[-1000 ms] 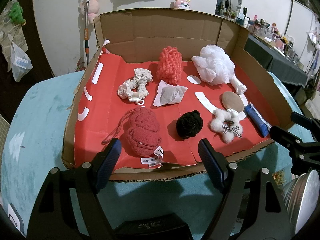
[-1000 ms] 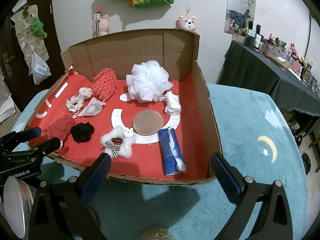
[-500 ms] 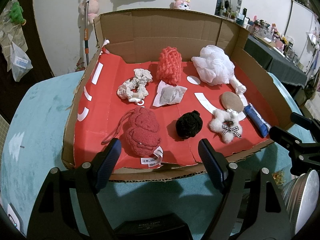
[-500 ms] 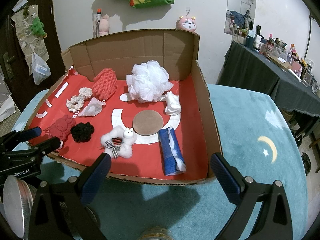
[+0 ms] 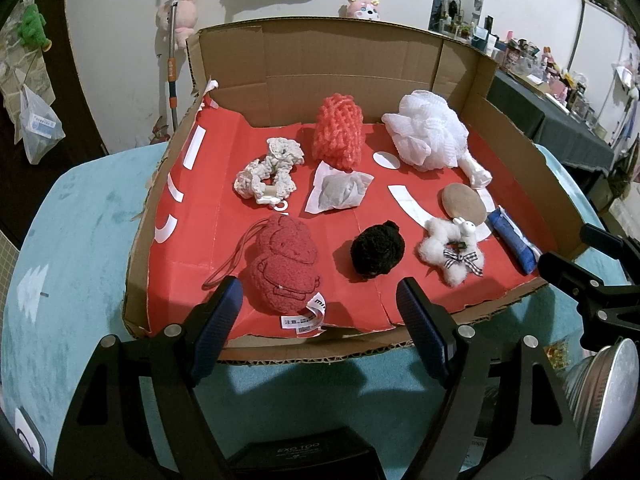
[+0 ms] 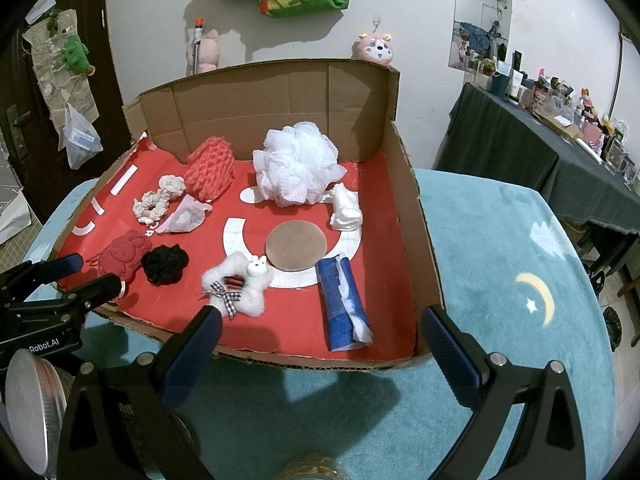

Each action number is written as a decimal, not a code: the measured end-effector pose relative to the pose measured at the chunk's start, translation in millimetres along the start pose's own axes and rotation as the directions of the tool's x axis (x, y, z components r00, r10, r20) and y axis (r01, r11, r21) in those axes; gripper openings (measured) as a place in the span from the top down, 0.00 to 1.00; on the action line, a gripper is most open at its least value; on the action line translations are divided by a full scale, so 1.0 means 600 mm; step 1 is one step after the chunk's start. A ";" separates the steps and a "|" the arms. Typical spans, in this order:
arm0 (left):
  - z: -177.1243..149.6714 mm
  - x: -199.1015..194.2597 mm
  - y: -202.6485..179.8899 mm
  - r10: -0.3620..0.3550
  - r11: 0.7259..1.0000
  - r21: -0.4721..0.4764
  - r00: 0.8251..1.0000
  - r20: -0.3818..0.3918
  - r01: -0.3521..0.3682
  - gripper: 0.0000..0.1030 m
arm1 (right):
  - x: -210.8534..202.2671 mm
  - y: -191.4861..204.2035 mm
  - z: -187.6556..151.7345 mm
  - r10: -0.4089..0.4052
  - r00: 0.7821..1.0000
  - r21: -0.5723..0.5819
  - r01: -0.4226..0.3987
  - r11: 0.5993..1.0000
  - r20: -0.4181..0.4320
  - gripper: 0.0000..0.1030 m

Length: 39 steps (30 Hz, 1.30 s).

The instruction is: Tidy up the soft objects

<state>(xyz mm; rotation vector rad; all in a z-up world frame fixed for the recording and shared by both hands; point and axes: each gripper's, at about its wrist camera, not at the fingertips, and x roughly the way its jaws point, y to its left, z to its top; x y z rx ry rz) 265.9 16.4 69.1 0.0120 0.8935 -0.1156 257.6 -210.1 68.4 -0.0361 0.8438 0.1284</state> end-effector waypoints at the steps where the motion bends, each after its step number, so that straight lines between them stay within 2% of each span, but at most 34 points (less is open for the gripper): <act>1: 0.000 0.000 0.000 0.000 1.000 0.000 1.000 0.000 0.000 0.24 | 0.000 0.000 0.000 0.000 1.000 0.000 0.000 1.000 0.000 0.01; 29: 0.000 -0.001 -0.002 -0.008 1.000 -0.010 1.000 -0.006 0.008 0.23 | -0.001 0.001 -0.001 0.000 1.000 -0.001 0.000 1.000 0.001 0.01; 36: -0.002 -0.010 0.001 -0.022 0.999 -0.027 1.000 -0.012 0.022 0.23 | -0.002 -0.005 0.007 0.033 0.999 0.022 -0.033 0.999 -0.016 0.01; 39: -0.002 -0.028 0.006 -0.029 0.999 -0.034 1.000 0.012 0.029 0.23 | -0.006 -0.007 0.008 0.040 0.999 0.022 -0.040 0.999 -0.018 0.01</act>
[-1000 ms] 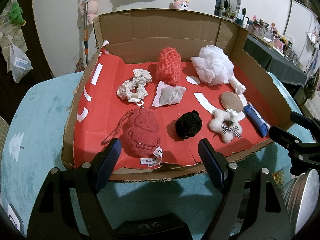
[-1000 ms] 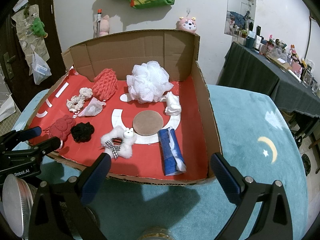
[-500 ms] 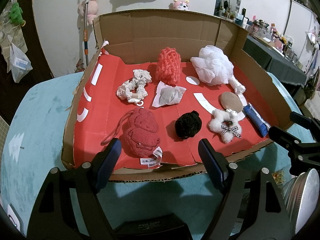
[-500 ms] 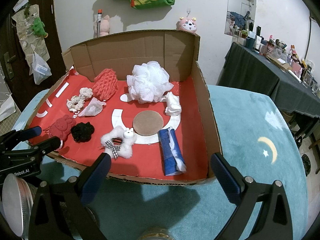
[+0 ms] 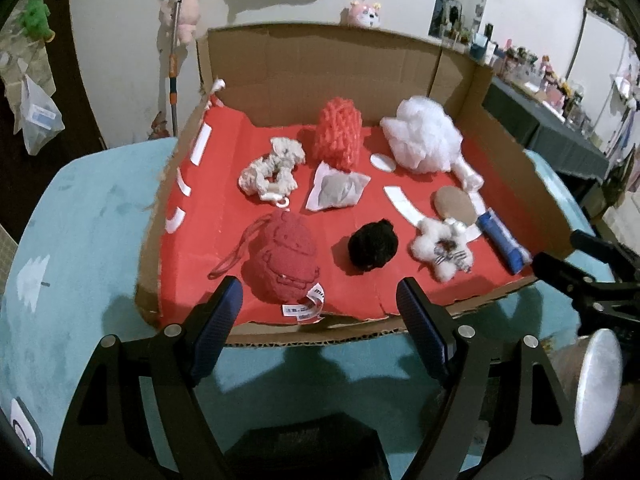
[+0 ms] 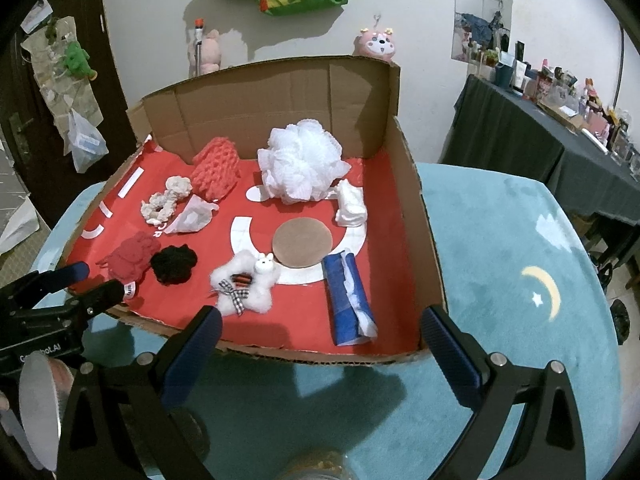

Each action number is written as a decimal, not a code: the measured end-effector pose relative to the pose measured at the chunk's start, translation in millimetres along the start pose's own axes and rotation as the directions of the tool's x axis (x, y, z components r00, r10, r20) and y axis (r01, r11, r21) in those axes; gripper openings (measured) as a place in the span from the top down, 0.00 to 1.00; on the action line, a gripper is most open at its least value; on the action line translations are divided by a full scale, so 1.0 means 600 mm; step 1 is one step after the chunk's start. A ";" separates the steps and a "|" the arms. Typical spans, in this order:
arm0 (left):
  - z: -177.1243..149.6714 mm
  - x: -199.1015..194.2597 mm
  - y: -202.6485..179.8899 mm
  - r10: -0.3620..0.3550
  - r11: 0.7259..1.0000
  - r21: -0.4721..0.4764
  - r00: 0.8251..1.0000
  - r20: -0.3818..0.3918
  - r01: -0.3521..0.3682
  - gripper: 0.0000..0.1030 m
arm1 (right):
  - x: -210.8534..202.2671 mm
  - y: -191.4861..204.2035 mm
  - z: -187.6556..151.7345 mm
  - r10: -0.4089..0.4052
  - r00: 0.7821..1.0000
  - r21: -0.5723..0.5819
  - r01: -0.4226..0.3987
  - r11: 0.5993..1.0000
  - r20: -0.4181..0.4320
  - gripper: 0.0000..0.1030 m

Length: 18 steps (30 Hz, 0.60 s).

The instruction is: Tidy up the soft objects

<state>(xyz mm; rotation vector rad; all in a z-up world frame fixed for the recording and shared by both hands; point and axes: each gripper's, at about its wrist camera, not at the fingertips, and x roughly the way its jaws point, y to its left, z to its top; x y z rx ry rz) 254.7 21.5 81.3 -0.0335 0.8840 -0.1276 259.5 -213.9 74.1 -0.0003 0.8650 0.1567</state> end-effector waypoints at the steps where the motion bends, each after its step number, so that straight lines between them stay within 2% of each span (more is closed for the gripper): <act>1: 0.000 -0.007 0.001 -0.001 1.000 -0.003 1.000 0.008 0.001 0.23 | -0.003 0.000 -0.001 -0.002 1.000 -0.002 0.002 1.000 0.003 0.01; 5: -0.001 -0.041 0.006 0.016 1.000 -0.007 0.999 0.050 -0.016 0.22 | -0.021 -0.004 -0.001 -0.019 1.000 0.003 0.019 1.000 0.024 0.00; 8: -0.008 -0.070 0.008 0.029 0.999 -0.017 0.996 0.090 -0.027 0.13 | -0.042 -0.014 0.000 -0.060 0.997 0.001 0.060 0.998 0.052 0.00; 10: -0.016 -0.089 0.006 0.030 0.999 -0.017 0.993 0.117 -0.028 0.12 | -0.056 -0.022 -0.003 -0.069 0.996 0.012 0.069 0.998 0.061 0.00; 15: -0.052 -0.145 -0.013 0.028 1.000 0.004 0.980 0.196 -0.029 0.06 | -0.107 -0.036 -0.025 -0.095 0.989 0.028 0.092 0.995 0.115 0.00; 18: -0.078 -0.176 -0.029 0.021 0.999 0.023 0.970 0.241 -0.028 0.06 | -0.145 -0.035 -0.047 -0.105 0.982 0.024 0.102 0.994 0.158 0.00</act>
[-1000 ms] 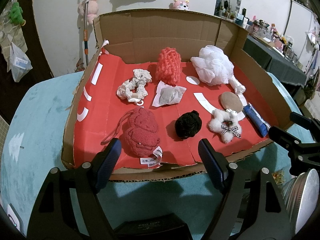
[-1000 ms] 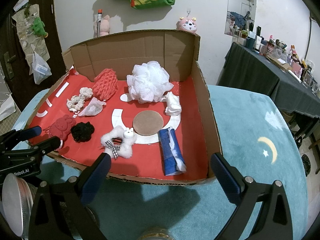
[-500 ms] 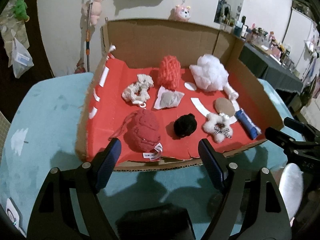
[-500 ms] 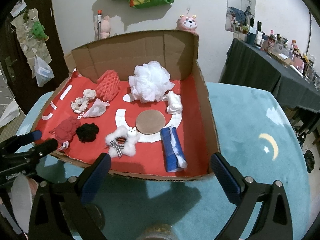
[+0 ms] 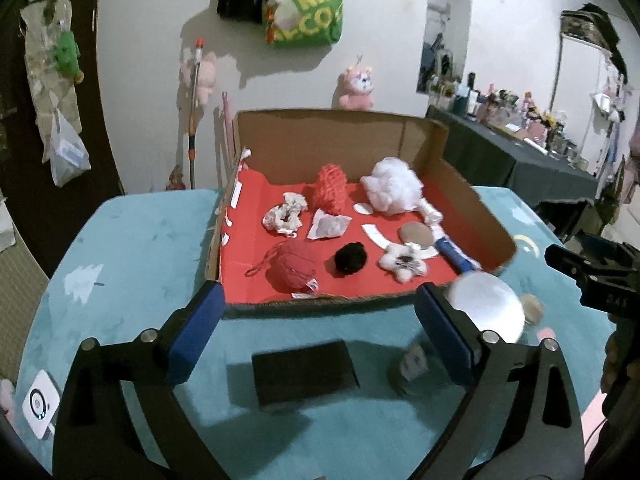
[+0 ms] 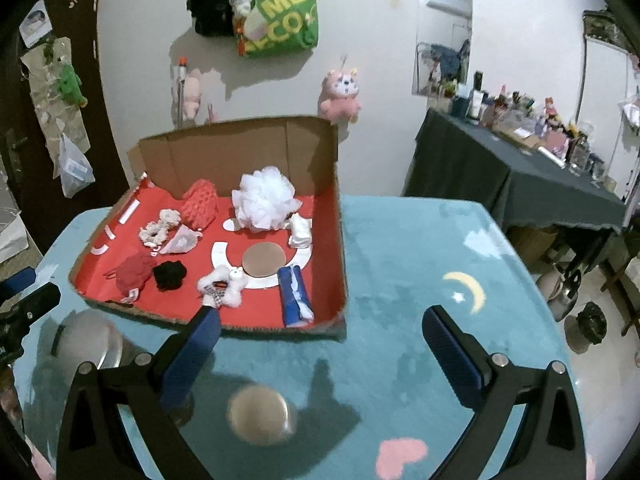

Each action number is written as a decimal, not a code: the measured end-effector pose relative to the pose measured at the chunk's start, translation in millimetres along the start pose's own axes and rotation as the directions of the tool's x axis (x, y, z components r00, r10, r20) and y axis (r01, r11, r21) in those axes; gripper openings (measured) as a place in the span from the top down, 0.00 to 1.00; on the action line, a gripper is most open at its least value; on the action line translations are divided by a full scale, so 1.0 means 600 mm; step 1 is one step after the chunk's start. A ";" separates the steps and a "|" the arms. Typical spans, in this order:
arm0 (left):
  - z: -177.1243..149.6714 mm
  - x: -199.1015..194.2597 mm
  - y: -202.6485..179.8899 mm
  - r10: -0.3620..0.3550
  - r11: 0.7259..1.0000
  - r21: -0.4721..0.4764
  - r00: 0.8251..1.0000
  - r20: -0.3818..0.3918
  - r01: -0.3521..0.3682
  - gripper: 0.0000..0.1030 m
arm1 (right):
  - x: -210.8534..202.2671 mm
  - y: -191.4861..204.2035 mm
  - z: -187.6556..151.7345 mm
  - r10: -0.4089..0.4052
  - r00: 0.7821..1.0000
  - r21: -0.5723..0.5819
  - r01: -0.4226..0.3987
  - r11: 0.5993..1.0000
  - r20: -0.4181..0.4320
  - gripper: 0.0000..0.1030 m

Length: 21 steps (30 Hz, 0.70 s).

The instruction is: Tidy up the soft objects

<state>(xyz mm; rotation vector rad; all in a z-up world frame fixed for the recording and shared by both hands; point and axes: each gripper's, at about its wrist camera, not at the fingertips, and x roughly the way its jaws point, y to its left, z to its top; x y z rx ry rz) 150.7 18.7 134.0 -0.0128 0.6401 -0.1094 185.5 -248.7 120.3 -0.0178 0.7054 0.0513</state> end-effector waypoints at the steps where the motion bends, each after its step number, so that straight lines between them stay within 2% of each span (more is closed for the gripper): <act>1: -0.008 -0.012 -0.004 -0.005 1.000 0.001 1.000 0.014 0.004 0.05 | -0.016 0.001 -0.007 0.000 1.000 -0.005 0.000 1.000 0.016 0.00; 5: -0.041 -0.046 -0.019 -0.025 1.000 0.002 0.999 0.046 0.025 0.01 | -0.066 0.003 -0.036 0.022 0.998 -0.004 -0.022 1.000 0.065 0.00; 10: -0.090 -0.060 -0.042 -0.038 0.999 0.025 0.999 0.034 0.037 0.00 | -0.102 0.021 -0.089 0.044 0.994 -0.025 -0.041 0.999 0.097 0.00; 16: -0.149 -0.031 -0.057 -0.048 0.999 0.009 0.998 -0.039 0.048 0.00 | -0.083 0.043 -0.155 0.075 0.996 -0.042 -0.073 0.996 0.054 0.00; 21: -0.176 0.013 -0.064 -0.019 1.000 0.017 0.994 -0.105 0.021 0.00 | -0.035 0.053 -0.194 0.077 0.997 -0.045 -0.078 0.996 -0.030 0.00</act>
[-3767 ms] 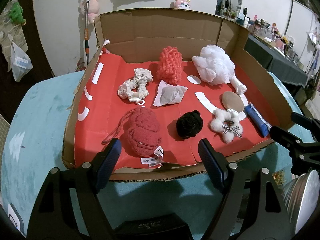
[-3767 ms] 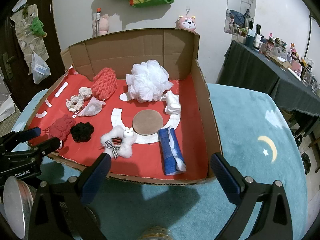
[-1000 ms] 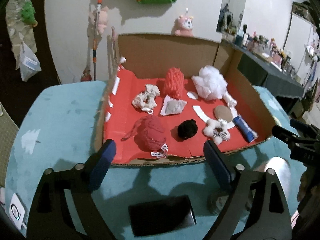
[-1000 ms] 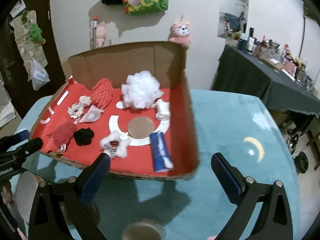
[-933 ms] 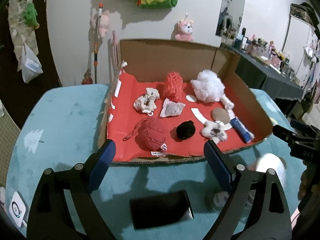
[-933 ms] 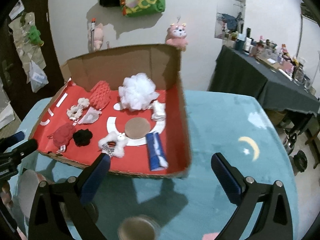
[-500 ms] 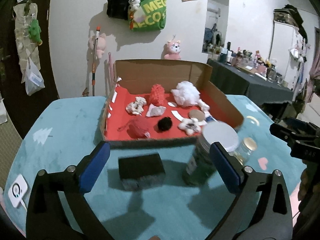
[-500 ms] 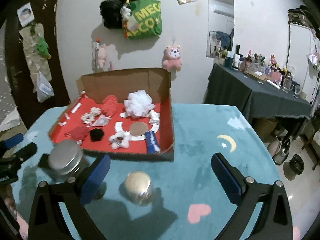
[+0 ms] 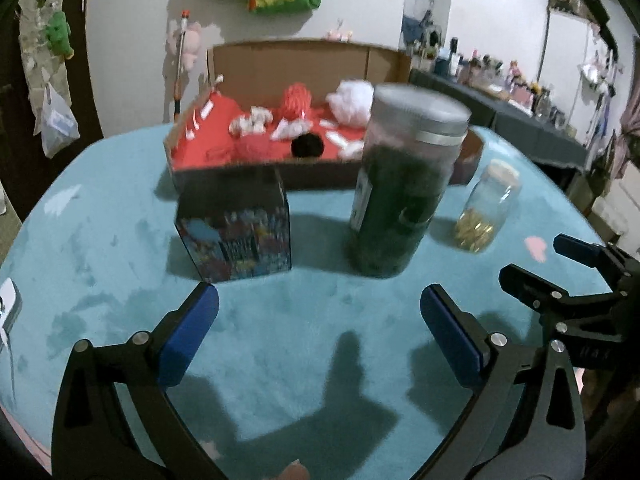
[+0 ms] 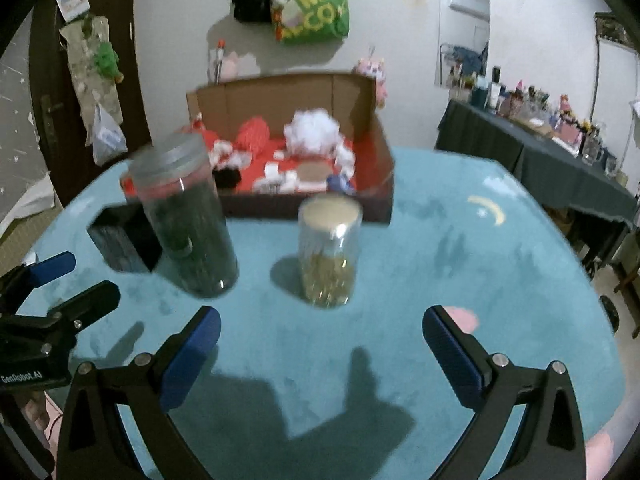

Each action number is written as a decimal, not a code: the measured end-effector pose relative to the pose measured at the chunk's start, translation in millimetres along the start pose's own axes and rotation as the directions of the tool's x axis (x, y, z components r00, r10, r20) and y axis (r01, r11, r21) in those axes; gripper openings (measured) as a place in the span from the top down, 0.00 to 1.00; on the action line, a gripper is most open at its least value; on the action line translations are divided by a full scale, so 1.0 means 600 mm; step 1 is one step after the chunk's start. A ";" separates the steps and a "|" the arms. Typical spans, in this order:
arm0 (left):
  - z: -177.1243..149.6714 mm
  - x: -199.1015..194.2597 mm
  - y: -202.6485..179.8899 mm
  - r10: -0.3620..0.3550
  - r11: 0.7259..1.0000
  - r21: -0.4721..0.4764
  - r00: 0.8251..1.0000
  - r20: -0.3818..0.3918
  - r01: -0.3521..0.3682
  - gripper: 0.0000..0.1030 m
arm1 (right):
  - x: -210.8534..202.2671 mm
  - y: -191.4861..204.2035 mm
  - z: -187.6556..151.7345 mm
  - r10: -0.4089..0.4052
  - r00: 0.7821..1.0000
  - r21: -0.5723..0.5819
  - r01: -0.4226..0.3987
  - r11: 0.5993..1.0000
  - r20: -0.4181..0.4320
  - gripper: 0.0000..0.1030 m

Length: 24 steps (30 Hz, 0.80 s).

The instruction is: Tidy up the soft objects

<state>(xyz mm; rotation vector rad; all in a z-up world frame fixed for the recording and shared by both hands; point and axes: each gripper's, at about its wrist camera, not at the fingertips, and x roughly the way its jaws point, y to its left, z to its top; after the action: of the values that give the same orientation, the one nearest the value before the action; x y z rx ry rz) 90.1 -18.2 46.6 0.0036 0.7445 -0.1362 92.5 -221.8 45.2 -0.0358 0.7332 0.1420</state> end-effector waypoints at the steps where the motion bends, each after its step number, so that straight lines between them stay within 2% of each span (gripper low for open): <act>1: -0.002 0.011 0.000 0.013 1.000 0.001 1.000 -0.010 -0.013 0.00 | 0.012 0.001 -0.005 -0.003 1.000 -0.003 0.003 1.000 -0.018 0.00; 7: -0.010 0.051 0.002 0.069 0.998 0.004 0.996 -0.062 -0.069 0.00 | 0.061 -0.004 -0.021 -0.007 0.997 0.010 0.008 1.000 -0.081 0.00; 12: -0.014 0.076 0.008 0.071 0.997 -0.019 0.987 -0.141 -0.075 0.00 | 0.091 -0.008 -0.031 -0.028 0.990 0.013 0.030 0.999 -0.137 0.00; 24: -0.016 0.077 0.005 0.085 0.996 -0.020 0.986 -0.141 -0.089 0.00 | 0.091 -0.010 -0.034 -0.037 0.988 0.025 0.041 0.999 -0.150 0.00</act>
<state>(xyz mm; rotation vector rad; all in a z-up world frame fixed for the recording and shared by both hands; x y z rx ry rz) 117.4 -20.2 8.0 0.0210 0.8852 -0.0434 119.7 -223.4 -6.7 -0.0338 0.8838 0.0923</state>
